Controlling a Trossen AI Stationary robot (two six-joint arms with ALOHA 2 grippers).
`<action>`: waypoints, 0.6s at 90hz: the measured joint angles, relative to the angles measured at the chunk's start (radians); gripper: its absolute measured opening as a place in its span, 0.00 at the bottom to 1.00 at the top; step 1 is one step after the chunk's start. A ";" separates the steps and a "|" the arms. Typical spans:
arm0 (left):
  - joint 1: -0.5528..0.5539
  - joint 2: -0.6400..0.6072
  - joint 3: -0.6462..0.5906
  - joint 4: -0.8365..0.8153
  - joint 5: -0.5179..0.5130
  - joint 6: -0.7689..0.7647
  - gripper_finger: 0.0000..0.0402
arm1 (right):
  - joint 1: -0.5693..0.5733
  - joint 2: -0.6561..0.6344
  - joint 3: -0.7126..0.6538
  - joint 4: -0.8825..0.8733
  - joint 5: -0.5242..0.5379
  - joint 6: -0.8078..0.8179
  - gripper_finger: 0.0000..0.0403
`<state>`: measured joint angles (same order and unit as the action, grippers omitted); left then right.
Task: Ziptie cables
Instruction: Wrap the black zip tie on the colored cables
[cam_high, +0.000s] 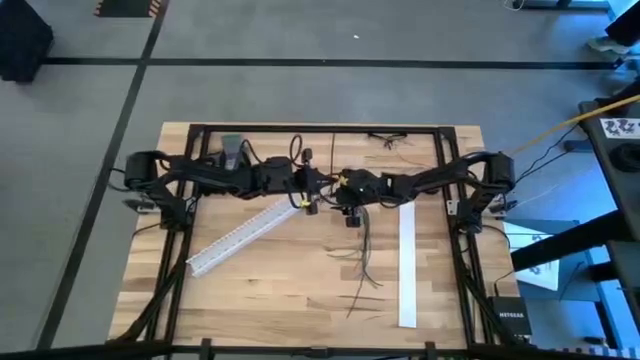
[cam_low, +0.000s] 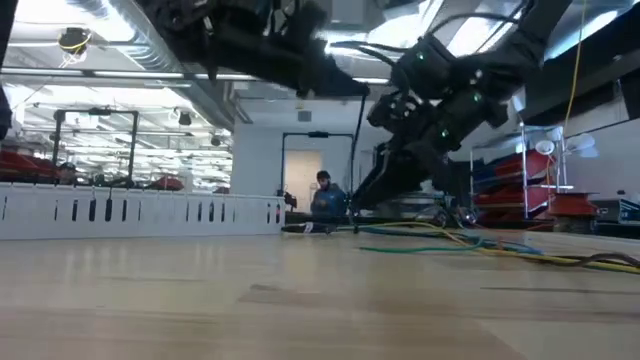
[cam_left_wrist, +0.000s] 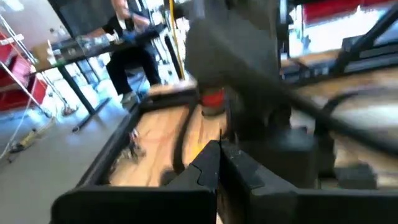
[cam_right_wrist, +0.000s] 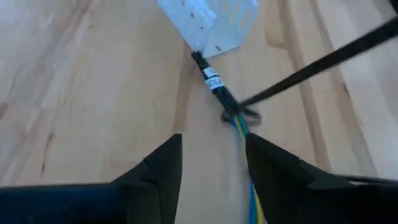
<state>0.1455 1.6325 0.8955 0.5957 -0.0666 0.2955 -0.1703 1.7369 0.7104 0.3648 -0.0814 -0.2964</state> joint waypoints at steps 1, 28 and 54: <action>0.000 -0.001 0.000 0.000 0.000 0.000 0.00 | 0.000 0.002 -0.004 0.016 -0.001 0.000 0.41; 0.000 -0.003 0.000 -0.012 -0.001 0.000 0.00 | 0.000 0.049 -0.038 0.231 0.002 0.001 0.41; 0.000 -0.003 0.000 -0.010 -0.003 0.000 0.00 | 0.000 0.111 -0.037 0.332 0.002 0.009 0.30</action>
<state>0.1459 1.6299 0.8955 0.5858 -0.0696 0.2955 -0.1703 1.8481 0.6731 0.6971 -0.0797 -0.2871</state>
